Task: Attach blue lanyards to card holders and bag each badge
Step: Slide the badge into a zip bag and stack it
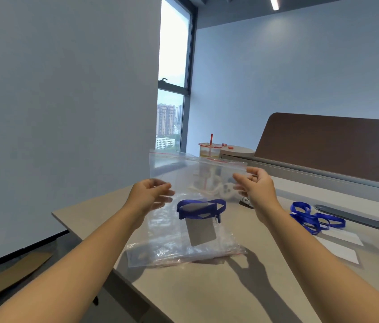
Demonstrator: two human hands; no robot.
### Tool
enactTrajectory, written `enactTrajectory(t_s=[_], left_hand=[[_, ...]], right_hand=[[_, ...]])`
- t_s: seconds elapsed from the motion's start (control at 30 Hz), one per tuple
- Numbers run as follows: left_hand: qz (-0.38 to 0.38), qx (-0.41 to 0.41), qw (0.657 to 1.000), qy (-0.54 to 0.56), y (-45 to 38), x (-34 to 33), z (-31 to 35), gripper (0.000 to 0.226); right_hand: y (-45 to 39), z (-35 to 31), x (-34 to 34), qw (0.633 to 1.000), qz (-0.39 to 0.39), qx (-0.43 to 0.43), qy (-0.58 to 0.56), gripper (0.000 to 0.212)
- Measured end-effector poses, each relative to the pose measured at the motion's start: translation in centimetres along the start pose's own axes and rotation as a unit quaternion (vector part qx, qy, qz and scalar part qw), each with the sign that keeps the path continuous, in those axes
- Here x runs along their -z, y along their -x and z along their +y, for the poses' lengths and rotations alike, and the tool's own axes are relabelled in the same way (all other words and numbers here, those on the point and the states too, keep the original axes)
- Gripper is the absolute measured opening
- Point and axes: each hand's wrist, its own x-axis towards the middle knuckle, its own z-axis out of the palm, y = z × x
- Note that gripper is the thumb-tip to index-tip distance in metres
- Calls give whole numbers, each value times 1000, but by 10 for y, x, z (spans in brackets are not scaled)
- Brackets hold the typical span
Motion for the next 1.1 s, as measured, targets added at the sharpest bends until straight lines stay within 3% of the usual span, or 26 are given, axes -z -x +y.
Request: enactTrajectory(t_s=[0.07, 0.2, 0.4, 0.57, 0.7, 0.8, 0.93, 1.1], left_hand=[[13, -2, 1000, 11, -2, 0, 1, 14], [8, 26, 999, 45, -2, -1, -2, 10], [9, 73, 997, 30, 8, 7, -21, 10], [38, -16, 999, 8, 13, -4, -7, 16], [27, -103, 994, -20, 17, -18, 14, 6], [11, -139, 990, -1, 21, -34, 27, 27], [-28, -167, 985, 25, 33, -62, 42, 46], [-93, -175, 979, 44, 53, -107, 52, 23]], right_hand=[[3, 15, -3, 997, -49, -46, 32, 39], [9, 36, -6, 993, -77, -64, 58, 10], [9, 35, -13, 998, -44, -15, 50, 21], [16, 25, -6, 995, 6, 45, 87, 19], [20, 9, 16, 986, 87, 113, 81, 12], [27, -4, 38, 979, 136, 139, 63, 8], [47, -21, 74, 969, 179, 165, 42, 19], [76, -29, 122, 959, 217, 165, 72, 26]])
